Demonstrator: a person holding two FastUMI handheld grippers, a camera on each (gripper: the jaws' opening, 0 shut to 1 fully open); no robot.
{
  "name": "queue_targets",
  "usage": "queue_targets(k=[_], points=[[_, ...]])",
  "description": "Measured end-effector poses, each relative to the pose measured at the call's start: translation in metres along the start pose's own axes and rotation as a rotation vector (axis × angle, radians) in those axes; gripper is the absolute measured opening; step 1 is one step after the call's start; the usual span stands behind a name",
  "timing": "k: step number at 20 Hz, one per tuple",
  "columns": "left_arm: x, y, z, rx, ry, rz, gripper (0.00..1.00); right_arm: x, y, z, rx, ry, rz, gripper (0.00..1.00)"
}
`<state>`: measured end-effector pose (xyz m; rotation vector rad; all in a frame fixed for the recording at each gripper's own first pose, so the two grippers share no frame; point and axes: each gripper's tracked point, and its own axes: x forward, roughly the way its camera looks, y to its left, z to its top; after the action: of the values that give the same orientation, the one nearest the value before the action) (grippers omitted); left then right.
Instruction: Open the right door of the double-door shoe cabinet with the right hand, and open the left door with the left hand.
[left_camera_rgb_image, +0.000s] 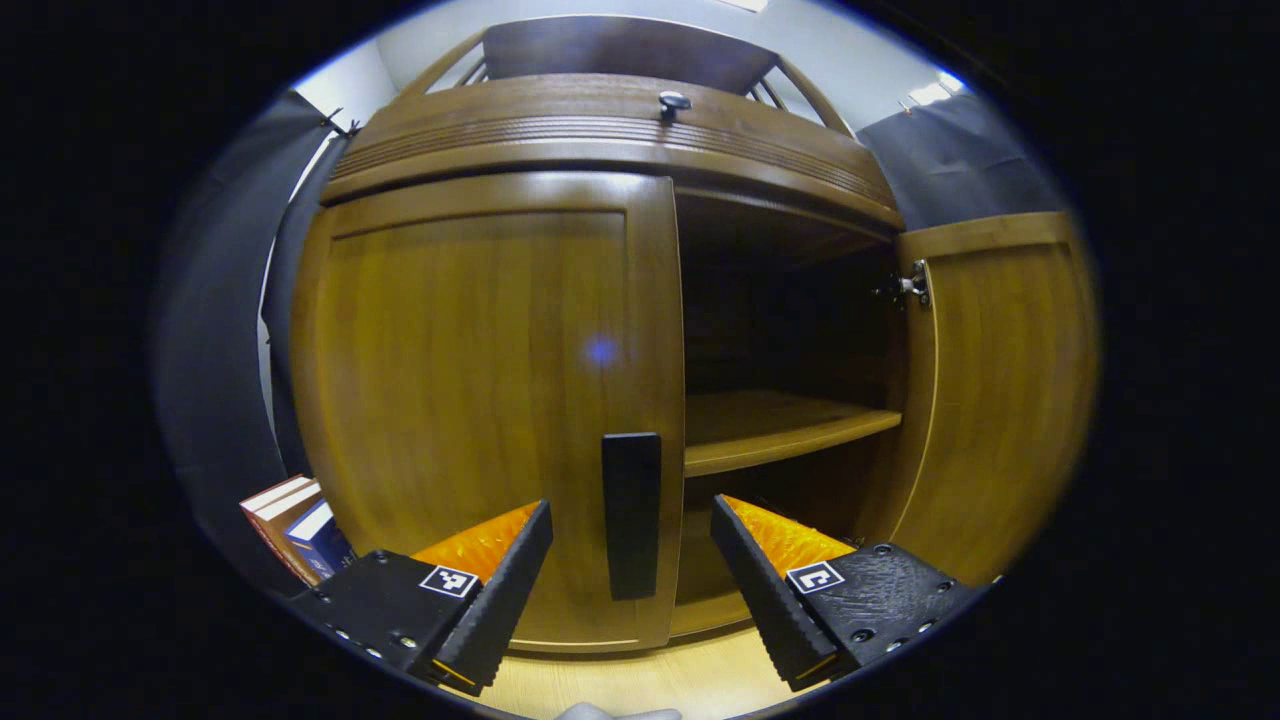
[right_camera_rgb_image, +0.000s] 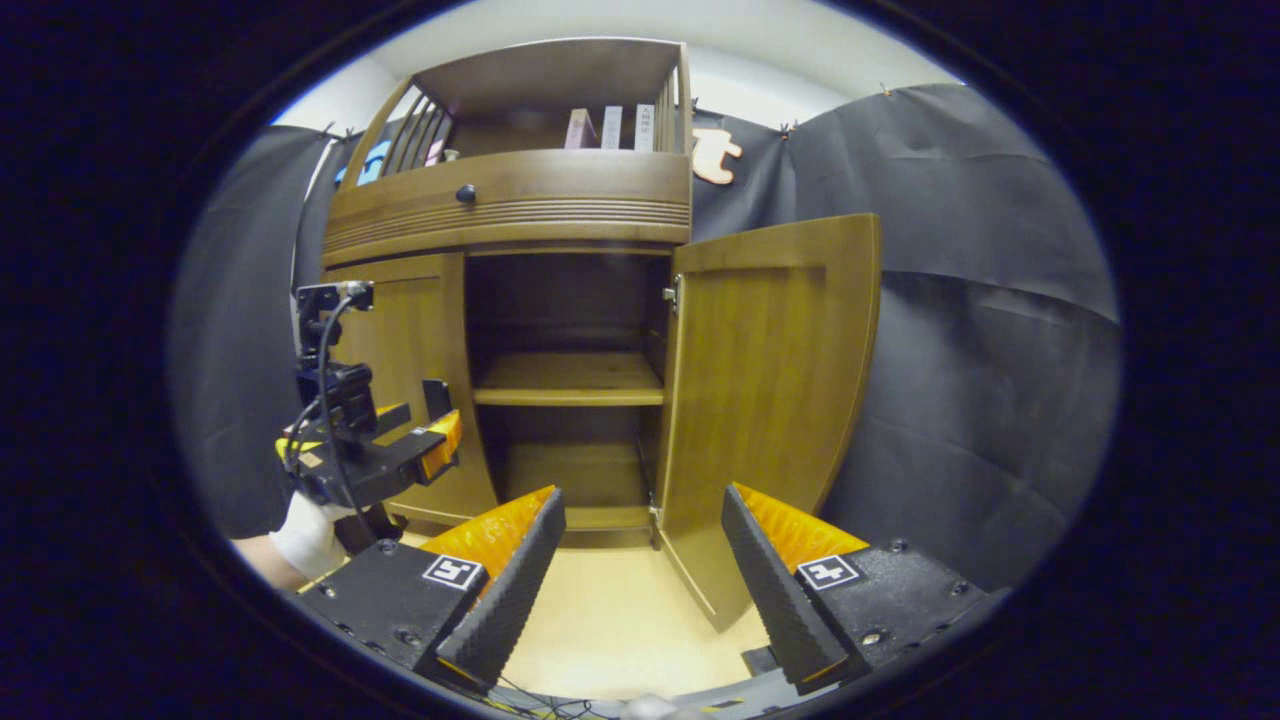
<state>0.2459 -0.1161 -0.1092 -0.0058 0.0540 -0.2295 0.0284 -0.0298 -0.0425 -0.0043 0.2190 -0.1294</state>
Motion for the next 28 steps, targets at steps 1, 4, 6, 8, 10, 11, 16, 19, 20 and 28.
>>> queue_targets(k=[1, 4, 6, 8, 10, 11, 16, 19, 20, 28], points=[[0.004, -0.001, -0.005, 0.002, 0.010, -0.001, 0.96, 0.001, 0.000, -0.001, -0.002, 0.010, -0.003, 0.99], [0.018, 0.002, -0.015, -0.009, 0.034, -0.002, 0.92, 0.002, 0.000, -0.004, -0.005, 0.027, -0.004, 1.00], [0.021, 0.006, -0.016, -0.007, 0.033, 0.015, 0.80, 0.000, 0.000, -0.005, -0.010, 0.027, -0.002, 1.00], [0.026, 0.007, -0.016, -0.011, 0.025, 0.021, 0.62, -0.001, 0.002, -0.008, -0.014, 0.035, 0.002, 0.99], [0.031, 0.011, -0.020, -0.015, 0.037, 0.035, 0.69, -0.005, 0.004, -0.010, -0.013, 0.041, 0.011, 1.00], [0.030, 0.010, -0.019, -0.020, 0.033, 0.028, 0.41, -0.007, 0.004, -0.009, -0.014, 0.040, 0.013, 1.00], [0.031, 0.005, -0.018, -0.021, 0.046, 0.018, 0.31, -0.016, 0.005, -0.013, -0.019, 0.043, 0.021, 1.00], [0.031, 0.007, -0.017, -0.013, 0.039, 0.038, 0.34, -0.022, 0.008, -0.015, -0.022, 0.047, 0.034, 1.00], [0.031, 0.007, -0.018, -0.009, 0.041, 0.040, 0.29, -0.023, 0.008, -0.016, -0.023, 0.049, 0.038, 1.00], [0.000, 0.005, -0.019, -0.045, 0.048, 0.016, 0.16, -0.031, 0.009, -0.022, -0.038, 0.050, 0.081, 1.00]])
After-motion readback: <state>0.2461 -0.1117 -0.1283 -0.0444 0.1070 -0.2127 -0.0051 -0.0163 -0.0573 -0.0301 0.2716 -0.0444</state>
